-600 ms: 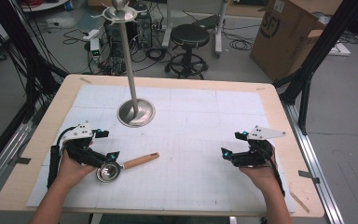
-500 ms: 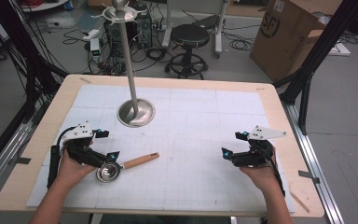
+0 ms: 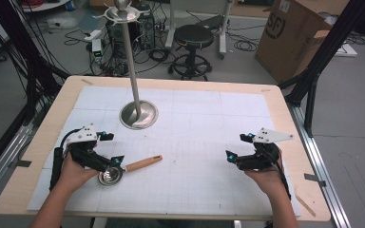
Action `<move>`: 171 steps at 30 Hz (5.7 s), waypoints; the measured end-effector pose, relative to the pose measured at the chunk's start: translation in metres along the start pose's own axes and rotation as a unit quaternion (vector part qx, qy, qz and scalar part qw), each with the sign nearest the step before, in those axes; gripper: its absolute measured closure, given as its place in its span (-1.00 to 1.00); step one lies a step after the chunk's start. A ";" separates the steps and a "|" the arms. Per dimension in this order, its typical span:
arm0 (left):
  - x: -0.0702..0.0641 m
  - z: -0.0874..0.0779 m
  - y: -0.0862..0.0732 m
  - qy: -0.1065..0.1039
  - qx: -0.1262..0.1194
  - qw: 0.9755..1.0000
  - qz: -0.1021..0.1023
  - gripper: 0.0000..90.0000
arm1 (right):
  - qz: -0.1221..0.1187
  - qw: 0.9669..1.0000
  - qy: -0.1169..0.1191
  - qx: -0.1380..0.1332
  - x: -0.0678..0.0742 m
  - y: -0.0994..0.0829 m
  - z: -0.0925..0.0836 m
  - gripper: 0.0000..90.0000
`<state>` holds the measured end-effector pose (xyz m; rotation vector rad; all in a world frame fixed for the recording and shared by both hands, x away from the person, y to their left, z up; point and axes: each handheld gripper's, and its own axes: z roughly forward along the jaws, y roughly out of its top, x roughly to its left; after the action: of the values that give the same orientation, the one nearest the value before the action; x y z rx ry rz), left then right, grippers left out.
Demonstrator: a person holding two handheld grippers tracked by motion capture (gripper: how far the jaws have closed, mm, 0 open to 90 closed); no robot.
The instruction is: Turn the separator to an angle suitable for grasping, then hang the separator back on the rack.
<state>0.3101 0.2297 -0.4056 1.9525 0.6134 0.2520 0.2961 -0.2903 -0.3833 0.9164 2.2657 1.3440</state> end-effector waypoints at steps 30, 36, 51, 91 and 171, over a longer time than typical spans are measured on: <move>-0.013 0.022 0.012 -0.028 0.100 0.994 0.042 -0.33 | -0.006 0.999 -0.005 0.033 0.002 -0.006 0.008 -0.69; -0.019 0.030 0.015 -0.027 0.125 0.991 0.050 -0.26 | -0.006 0.999 -0.007 0.036 0.002 -0.007 0.008 -0.69; -0.025 0.040 0.019 -0.031 0.219 0.973 0.069 -0.07 | -0.009 0.999 -0.007 0.044 0.004 -0.007 0.009 -0.68; -0.030 0.062 0.016 -0.015 0.343 0.937 0.066 0.37 | -0.009 0.998 -0.004 0.060 0.006 -0.008 0.015 -0.68; -0.018 -0.022 0.039 -0.001 -0.067 0.998 0.021 0.54 | -0.014 0.998 -0.008 0.061 0.002 -0.006 0.016 -0.67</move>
<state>0.2975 0.2245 -0.3598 1.8377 0.5413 0.3086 0.3023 -0.2804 -0.3960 0.9283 2.3610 1.1926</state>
